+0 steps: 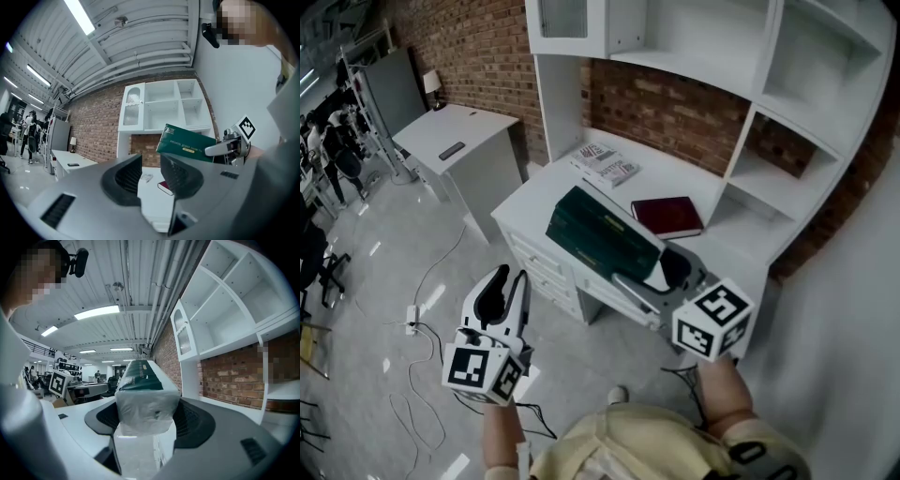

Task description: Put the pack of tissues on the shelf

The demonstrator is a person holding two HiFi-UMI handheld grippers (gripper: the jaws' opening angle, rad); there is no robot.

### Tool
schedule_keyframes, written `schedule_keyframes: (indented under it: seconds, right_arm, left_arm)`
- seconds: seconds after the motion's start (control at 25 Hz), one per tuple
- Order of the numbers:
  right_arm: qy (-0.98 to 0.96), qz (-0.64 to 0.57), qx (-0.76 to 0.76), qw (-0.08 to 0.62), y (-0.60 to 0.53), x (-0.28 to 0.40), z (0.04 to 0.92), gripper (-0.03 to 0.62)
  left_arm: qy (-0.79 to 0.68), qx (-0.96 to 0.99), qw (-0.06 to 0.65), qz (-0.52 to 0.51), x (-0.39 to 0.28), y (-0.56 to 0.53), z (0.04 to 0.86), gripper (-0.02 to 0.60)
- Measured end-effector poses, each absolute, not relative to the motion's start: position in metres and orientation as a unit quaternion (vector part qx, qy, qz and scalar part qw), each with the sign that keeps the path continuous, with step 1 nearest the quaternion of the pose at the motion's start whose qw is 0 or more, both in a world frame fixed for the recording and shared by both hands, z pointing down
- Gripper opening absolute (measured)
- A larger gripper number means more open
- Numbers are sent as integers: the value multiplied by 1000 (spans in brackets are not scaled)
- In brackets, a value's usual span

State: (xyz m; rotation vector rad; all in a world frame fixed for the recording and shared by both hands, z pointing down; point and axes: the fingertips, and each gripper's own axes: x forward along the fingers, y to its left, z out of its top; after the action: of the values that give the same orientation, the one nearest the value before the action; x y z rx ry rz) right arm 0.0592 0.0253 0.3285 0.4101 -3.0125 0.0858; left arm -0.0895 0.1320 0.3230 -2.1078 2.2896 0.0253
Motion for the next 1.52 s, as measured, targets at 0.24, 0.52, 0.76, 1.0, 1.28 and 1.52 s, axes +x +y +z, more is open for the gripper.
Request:
schedule_keyframes:
  seconds: [0.24, 0.52, 0.76, 1.0, 1.28, 1.52]
  right_arm:
    - [-989, 32, 136, 48, -47, 60, 309, 325]
    - [-987, 8, 151, 45, -67, 62, 290, 325]
    - [-983, -11, 177, 42, -91, 58, 275, 325]
    - [-978, -32, 203, 47, -120, 37, 261, 325]
    - [-968, -40, 244, 52, -159, 2, 252, 325]
    - [-954, -42, 290, 58, -208, -30, 228, 325]
  left_arm:
    - [718, -696, 1, 14, -83, 59, 309, 124]
    - [691, -722, 2, 25, -80, 24, 294, 121]
    - [667, -745, 15, 35, -83, -14, 284, 115]
    - [635, -771, 29, 36, -100, -53, 269, 115]
    - [596, -801, 45, 25, -139, -97, 254, 115]
    - [553, -831, 59, 18, -174, -153, 229, 115]
